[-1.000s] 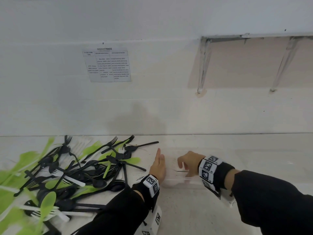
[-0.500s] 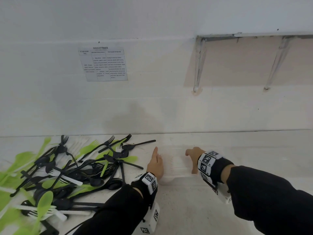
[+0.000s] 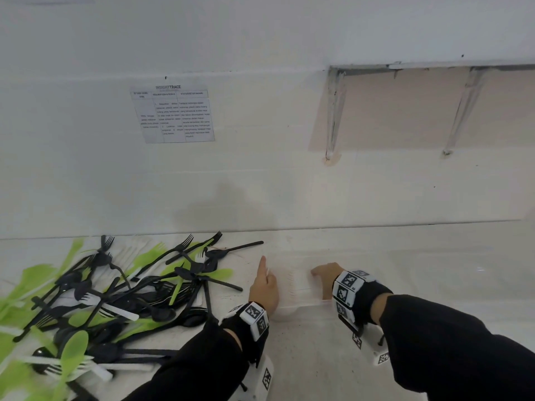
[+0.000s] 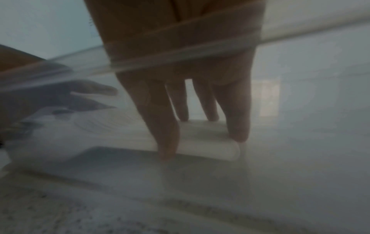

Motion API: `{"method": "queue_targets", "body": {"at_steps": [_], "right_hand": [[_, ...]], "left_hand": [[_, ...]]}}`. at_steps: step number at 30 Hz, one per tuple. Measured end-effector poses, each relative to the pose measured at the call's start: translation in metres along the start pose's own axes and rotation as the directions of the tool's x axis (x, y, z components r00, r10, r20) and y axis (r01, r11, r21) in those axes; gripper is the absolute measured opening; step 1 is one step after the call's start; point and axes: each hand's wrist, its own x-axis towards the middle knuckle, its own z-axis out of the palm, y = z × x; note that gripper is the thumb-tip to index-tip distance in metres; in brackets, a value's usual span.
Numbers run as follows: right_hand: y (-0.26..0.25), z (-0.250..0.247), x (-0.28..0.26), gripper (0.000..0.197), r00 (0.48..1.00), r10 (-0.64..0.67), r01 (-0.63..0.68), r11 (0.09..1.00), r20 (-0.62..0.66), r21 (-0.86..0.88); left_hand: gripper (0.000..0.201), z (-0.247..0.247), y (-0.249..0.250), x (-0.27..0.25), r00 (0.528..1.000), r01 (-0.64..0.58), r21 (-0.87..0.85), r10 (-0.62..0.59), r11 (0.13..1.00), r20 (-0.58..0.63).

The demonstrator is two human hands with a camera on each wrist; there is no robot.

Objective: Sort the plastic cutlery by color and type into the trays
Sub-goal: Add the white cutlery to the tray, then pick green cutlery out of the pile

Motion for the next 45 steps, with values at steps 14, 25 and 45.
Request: {"method": "queue_targets", "body": {"at_steps": [14,25,45], "right_hand": [[0.008,0.004,0.003,0.048,0.997,0.067,-0.067,0.998,-0.039,0.009],[0.001,0.006,-0.010,0.059,0.998,0.016,-0.015,1.000,-0.053,0.022],[-0.248,-0.014,-0.057,0.017,0.823,-0.366,0.523,0.786,-0.434,0.330]], "left_hand": [[0.057,-0.003,0.003,-0.002,0.998,-0.027,0.060,0.023,0.998,0.059],[0.061,-0.005,0.010,-0.005,0.998,0.030,0.112,-0.036,0.993,0.051],[0.048,-0.288,-0.087,-0.104,0.923,0.365,0.631,-0.174,0.685,-0.344]]}}
